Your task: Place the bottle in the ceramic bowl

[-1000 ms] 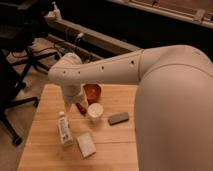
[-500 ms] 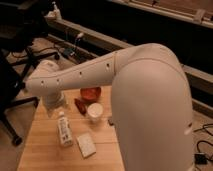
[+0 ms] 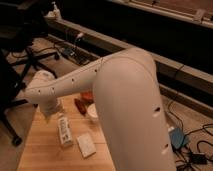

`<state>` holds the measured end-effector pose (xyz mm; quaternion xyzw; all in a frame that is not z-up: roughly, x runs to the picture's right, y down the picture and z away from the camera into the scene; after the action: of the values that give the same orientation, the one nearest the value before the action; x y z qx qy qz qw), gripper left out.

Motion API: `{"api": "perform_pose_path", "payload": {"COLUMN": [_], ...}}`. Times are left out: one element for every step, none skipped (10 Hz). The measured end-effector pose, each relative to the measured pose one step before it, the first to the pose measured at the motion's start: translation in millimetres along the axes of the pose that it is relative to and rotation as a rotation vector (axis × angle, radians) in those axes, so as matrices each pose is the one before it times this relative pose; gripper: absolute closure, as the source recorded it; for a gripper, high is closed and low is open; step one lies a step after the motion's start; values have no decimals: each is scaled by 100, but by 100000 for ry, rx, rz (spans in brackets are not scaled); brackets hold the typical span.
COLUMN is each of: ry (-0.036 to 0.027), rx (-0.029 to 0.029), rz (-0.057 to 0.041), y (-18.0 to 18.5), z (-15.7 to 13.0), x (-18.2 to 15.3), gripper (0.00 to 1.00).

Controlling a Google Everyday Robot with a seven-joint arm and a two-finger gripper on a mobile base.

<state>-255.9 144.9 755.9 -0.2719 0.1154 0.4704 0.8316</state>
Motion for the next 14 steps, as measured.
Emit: {"api": "perform_pose_path", "payload": {"ry": [826,789,934,1360,1313,1474,1441,726,-117,-426,-518,-249,-292,-165], "rx": [2094,2086,1788,727,33,-727,-570,-36,344,531,829,462,209,-270], "rz": [-268,256,718,1039,829,963,1141,1273,1118,914,804,523,410,383], "y": [-341,-254,-283,-52,42,233,180,-4,-104,-133,-163,19,149,316], "z": [747,732,730,795,665,930,1017,868,609,413,397,333,330,346], "x": [102,135,259,469,459,570,564,312,18,-106,-155,-87,-98,-110], "gripper": [35,35,35,35,35,35,35,35,35,35,35,35,35,35]}}
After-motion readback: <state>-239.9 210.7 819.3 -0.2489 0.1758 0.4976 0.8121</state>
